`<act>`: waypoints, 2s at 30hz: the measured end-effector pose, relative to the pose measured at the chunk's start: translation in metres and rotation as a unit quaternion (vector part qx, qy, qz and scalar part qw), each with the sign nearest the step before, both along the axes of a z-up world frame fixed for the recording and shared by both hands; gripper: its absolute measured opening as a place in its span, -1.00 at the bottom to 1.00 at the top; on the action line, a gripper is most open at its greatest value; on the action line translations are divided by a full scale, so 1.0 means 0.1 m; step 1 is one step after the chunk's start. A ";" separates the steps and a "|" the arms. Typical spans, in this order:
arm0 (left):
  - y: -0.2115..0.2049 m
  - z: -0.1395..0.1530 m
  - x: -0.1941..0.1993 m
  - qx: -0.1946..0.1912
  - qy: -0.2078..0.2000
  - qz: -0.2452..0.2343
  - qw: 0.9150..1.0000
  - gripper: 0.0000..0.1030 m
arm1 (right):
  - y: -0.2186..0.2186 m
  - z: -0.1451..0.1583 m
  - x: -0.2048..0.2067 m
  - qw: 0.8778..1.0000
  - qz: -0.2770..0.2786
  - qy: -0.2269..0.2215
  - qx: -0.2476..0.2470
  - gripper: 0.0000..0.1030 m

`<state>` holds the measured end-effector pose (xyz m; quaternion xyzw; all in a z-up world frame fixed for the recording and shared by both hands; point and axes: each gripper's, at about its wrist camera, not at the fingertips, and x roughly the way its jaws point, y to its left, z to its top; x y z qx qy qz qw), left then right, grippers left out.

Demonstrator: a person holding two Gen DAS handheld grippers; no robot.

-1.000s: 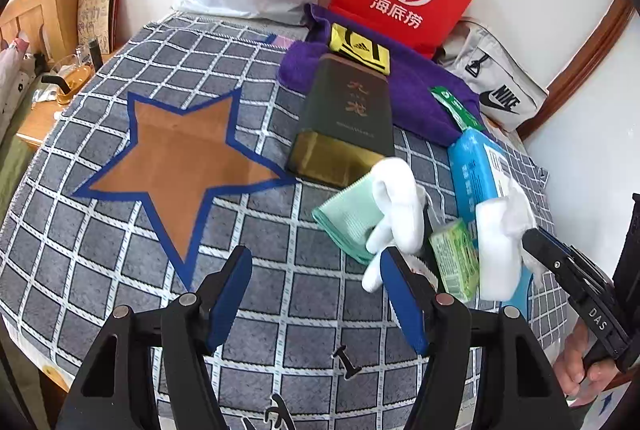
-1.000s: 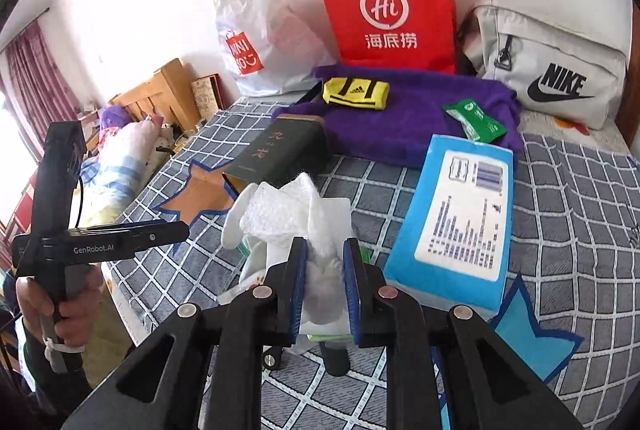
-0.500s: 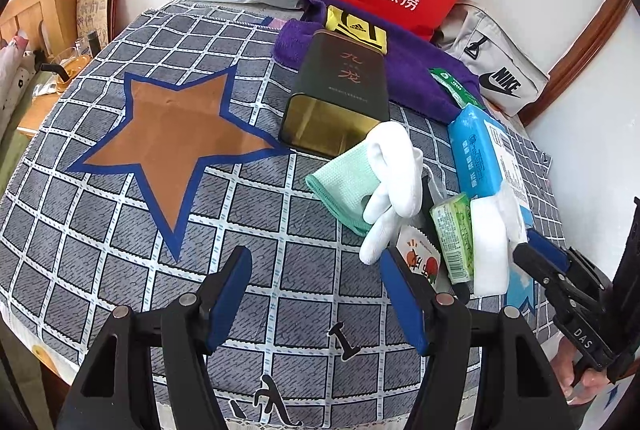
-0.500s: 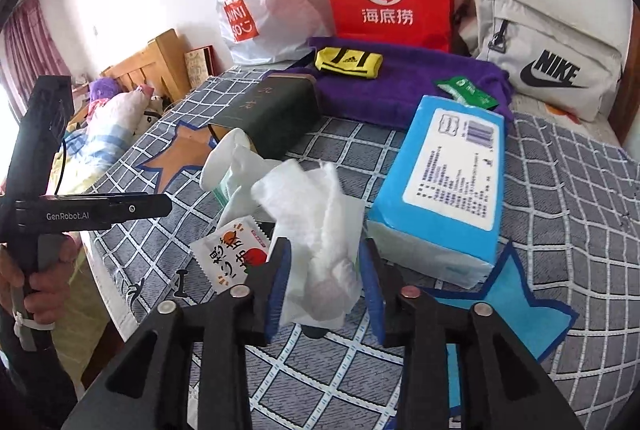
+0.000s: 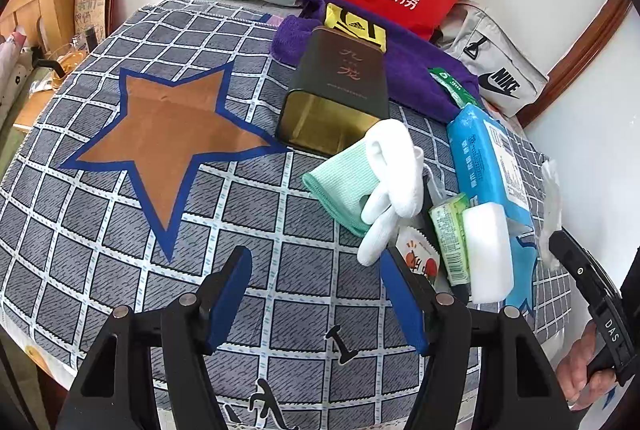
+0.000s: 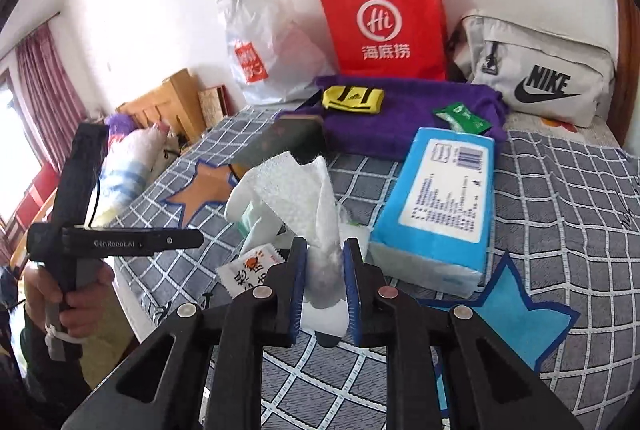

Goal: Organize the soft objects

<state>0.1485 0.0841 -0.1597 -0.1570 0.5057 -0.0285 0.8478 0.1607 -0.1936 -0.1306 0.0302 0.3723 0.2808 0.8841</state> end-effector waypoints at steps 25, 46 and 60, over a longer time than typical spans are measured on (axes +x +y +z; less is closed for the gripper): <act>-0.46 -0.30 0.82 0.011 -0.012 -0.009 1.000 -0.17 | -0.58 -0.85 -0.19 0.988 -0.084 0.077 -0.102 -0.46; -0.01 -0.07 0.45 -0.067 -0.038 0.002 0.997 -0.66 | -0.43 -0.69 -0.11 0.990 -0.096 0.057 -0.080 -0.67; 0.28 0.35 0.15 -0.076 -0.082 0.023 0.994 -0.66 | -0.37 -0.22 -0.23 0.990 -0.115 0.031 -0.069 -0.67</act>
